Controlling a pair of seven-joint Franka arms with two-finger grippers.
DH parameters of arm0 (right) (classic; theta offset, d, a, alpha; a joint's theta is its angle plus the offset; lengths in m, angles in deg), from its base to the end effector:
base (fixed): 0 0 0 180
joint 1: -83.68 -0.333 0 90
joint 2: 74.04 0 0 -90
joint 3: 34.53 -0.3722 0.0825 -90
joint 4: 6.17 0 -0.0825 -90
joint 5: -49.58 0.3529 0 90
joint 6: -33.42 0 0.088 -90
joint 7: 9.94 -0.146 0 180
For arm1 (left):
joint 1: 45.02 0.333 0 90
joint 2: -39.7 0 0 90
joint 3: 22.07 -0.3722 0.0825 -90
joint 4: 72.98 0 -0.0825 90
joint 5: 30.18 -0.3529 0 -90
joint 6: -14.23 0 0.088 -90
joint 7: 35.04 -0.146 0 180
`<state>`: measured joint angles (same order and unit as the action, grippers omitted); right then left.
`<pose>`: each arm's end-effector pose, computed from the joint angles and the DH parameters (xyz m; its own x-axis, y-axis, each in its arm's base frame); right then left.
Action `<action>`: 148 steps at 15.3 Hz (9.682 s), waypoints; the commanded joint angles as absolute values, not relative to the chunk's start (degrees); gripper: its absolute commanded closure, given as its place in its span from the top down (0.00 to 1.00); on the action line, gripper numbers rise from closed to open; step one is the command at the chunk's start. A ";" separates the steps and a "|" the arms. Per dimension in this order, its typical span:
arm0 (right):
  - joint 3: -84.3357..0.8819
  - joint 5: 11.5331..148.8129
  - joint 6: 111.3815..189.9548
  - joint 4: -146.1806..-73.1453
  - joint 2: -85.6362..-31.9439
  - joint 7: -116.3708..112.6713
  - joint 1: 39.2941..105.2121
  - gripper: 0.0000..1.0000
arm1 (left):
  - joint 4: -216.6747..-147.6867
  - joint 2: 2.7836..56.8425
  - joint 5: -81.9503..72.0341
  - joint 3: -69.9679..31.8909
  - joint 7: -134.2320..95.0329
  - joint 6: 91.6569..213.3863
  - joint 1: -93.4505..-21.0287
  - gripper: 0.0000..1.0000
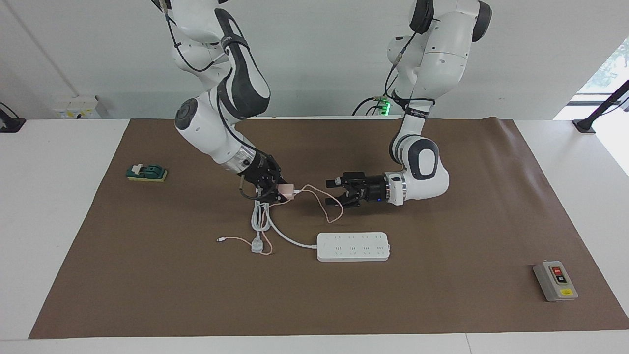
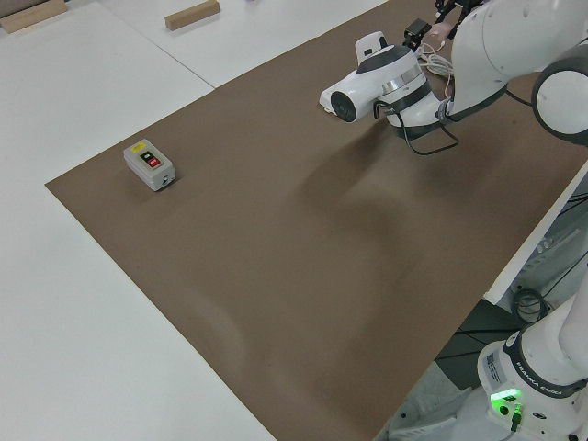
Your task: Plug charger into power strip
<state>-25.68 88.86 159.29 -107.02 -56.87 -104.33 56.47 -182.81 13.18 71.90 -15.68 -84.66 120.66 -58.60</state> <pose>0.6028 0.2550 0.4522 -0.0995 -0.8449 -0.5257 -0.9932 0.1166 0.0006 0.5743 -0.3190 0.3637 0.9997 0.0103 0.0235 -0.0233 -0.0188 0.9996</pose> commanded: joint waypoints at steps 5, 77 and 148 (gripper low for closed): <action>-25.38 83.70 156.39 -92.40 -46.72 -112.84 54.15 0.00 | -180.92 11.75 73.35 -16.00 -85.93 122.86 -59.26 1.00; -25.03 79.99 153.22 -94.15 -47.06 -114.44 51.33 0.00 | -175.46 5.86 69.13 -16.35 -88.74 116.09 -57.94 0.00; -27.76 49.85 116.65 -98.72 -74.57 -27.43 77.44 1.00 | -164.05 21.96 -25.17 -43.60 59.07 122.76 -82.11 0.00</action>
<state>-26.78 50.27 116.44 -97.11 -73.07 -28.37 76.41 -165.23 24.21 -24.33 -42.98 54.25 119.85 -80.83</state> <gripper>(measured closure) 0.000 0.678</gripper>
